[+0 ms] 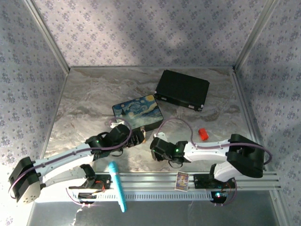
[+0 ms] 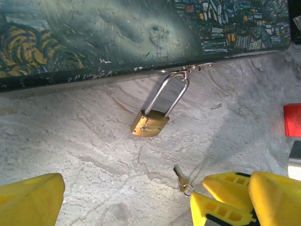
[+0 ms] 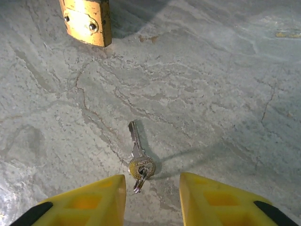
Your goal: Unlock the padlock with the key
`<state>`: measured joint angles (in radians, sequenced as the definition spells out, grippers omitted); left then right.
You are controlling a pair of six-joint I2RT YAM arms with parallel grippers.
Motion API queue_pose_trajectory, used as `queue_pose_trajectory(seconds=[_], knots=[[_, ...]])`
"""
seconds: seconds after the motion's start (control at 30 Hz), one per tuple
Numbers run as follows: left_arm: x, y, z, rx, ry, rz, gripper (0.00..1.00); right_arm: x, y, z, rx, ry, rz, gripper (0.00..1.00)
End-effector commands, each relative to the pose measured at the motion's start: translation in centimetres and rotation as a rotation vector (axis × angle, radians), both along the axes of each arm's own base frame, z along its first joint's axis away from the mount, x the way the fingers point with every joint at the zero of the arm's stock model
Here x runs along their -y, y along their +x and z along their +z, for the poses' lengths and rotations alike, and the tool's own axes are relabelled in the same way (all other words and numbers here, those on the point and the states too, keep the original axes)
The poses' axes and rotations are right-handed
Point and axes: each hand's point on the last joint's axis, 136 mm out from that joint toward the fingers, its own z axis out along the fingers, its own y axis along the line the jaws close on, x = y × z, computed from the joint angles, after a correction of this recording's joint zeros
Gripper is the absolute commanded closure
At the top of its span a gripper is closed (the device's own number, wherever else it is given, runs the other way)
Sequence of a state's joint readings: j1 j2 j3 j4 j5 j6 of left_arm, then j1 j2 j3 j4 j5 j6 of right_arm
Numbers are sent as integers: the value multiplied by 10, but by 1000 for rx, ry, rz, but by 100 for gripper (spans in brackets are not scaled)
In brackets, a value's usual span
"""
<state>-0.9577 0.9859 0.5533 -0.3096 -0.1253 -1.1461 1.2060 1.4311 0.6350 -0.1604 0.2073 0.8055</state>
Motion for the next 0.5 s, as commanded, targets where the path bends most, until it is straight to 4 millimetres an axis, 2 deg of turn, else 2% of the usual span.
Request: queue_pose_trajectory(seconds=[0.0,0.37,0.47], knots=[[1,4,1,15,-14,27,0,-11,7,9,36,25,-24,66],[-1,4,-4,10,-2,38,0,-14,3,-5,13,-28,-26,73],[-3,4,-6,7,3,44,0,-12,0,-11,3,-63,-25,80]])
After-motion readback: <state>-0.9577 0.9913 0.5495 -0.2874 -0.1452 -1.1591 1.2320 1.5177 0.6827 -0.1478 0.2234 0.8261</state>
